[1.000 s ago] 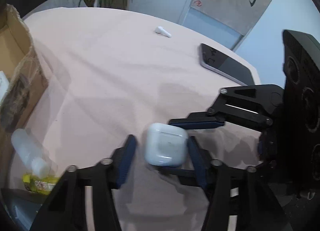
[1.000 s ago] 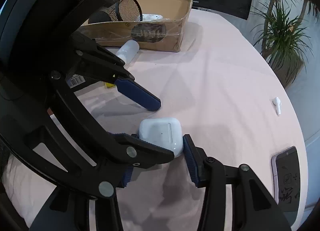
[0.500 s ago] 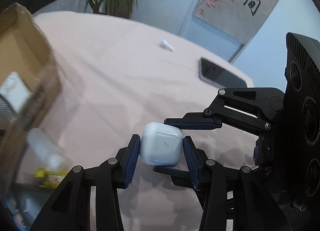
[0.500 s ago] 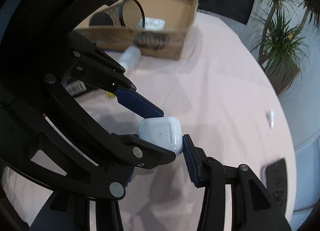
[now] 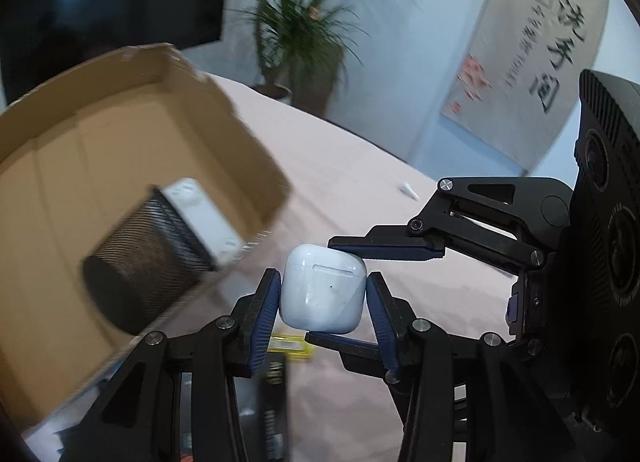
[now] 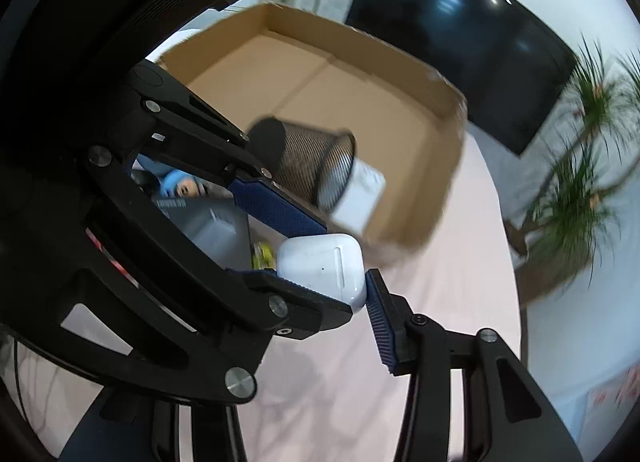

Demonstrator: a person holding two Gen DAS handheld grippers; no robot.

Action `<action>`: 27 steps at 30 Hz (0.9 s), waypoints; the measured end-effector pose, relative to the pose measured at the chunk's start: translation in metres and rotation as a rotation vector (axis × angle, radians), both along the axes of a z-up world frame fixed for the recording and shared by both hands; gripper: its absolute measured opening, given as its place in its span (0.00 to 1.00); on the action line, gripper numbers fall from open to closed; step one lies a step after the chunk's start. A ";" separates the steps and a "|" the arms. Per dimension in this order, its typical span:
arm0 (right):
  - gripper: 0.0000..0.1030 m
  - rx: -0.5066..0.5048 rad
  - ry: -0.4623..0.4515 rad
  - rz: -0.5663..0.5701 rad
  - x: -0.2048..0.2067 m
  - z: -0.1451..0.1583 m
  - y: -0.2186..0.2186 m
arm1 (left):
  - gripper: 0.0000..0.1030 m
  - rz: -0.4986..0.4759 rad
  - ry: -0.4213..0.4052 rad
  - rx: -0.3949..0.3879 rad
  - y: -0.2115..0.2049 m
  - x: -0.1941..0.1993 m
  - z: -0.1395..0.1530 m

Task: Organize rigid objects
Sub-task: 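Carry the earbud case into the box and open the right gripper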

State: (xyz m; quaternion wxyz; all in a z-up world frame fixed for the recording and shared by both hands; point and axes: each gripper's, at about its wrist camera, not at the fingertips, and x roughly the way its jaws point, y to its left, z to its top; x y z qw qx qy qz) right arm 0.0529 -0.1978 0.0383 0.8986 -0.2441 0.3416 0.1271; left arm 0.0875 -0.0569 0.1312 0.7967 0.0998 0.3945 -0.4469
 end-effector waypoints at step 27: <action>0.40 -0.110 0.016 0.358 0.113 0.006 0.141 | 0.38 0.471 0.025 -0.169 0.184 0.098 -0.015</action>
